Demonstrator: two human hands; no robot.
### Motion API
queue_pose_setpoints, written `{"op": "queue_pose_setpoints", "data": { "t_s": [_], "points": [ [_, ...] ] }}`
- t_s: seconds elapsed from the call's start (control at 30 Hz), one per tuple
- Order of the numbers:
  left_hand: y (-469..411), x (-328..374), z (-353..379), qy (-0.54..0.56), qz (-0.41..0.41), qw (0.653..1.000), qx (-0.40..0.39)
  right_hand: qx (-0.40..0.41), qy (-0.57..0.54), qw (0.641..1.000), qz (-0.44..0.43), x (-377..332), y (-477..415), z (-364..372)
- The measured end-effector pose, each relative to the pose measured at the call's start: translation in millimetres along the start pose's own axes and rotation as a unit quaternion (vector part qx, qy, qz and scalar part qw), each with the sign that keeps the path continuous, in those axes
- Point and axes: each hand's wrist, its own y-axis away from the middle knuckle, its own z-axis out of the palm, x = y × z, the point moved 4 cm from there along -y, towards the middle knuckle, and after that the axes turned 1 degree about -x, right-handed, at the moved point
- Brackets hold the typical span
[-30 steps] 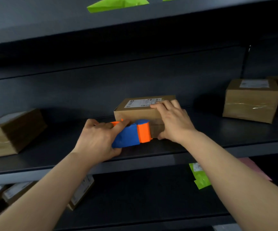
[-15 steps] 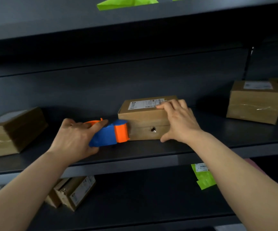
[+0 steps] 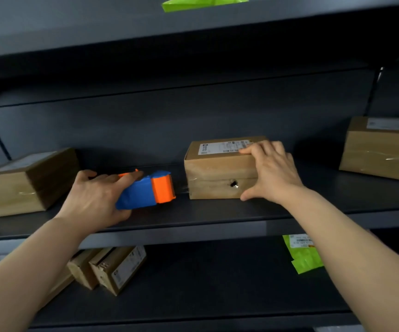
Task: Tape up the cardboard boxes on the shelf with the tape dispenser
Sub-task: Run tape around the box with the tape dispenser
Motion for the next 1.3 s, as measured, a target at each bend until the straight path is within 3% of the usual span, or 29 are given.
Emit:
{"op": "queue_pose_setpoints", "data": {
  "t_s": [0.8, 0.93, 1.1, 1.3],
  "points": [
    [-33.0, 24.6, 26.1, -0.015, -0.056, 0.998, -0.016, 0.0, -0.021, 1.0, 0.01, -0.5, -0.6, 0.4],
    [-35.8, 31.5, 27.7, -0.008, -0.086, 0.996, -0.032, 0.025, -0.024, 0.999, 0.021, -1.2, -1.2, 2.8],
    [-30.8, 39.2, 36.1, 0.039, -0.129, 0.99, -0.038, 0.112, -0.018, 0.993, 0.022, -3.5, -0.3, 8.5],
    [-26.0, 43.8, 39.6, 0.058, -0.146, 0.988, -0.011, 0.115, 0.014, 0.991, 0.062, -7.0, -4.1, 11.0]
  ]
}}
